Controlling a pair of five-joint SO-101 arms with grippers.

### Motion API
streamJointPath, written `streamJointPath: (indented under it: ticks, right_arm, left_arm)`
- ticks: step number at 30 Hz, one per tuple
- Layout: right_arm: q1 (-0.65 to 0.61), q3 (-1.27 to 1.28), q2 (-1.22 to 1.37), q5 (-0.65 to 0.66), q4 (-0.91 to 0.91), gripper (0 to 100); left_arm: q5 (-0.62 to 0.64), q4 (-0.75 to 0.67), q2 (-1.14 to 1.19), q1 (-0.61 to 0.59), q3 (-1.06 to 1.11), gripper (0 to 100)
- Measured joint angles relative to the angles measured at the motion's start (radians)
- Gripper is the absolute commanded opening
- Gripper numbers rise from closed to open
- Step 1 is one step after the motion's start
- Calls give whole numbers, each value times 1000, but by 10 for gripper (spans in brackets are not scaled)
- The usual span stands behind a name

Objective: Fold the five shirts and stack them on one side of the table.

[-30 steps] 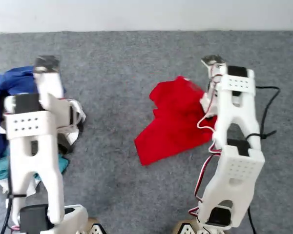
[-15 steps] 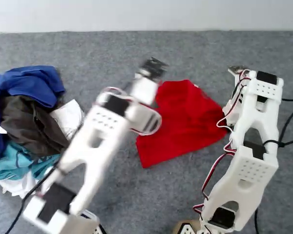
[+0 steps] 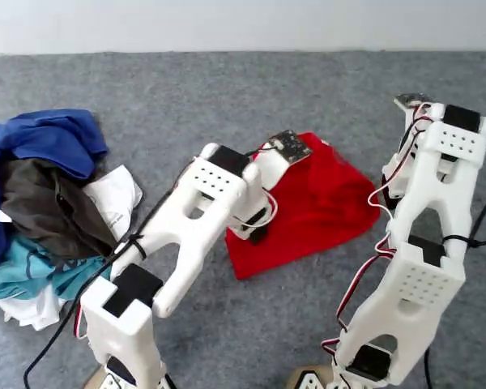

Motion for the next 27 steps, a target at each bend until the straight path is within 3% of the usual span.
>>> streamJointPath:
  ticks: [10,16,27]
  right_arm:
    - [0,0,0,21,0,62]
    - [0,0,0,21,0,62]
    - [0,0,0,21,0,62]
  left_arm:
    - [-120,40,26,17,6,213]
    - [-124,-17,120,17,12,148]
    - [-124,15,129,55,12,66]
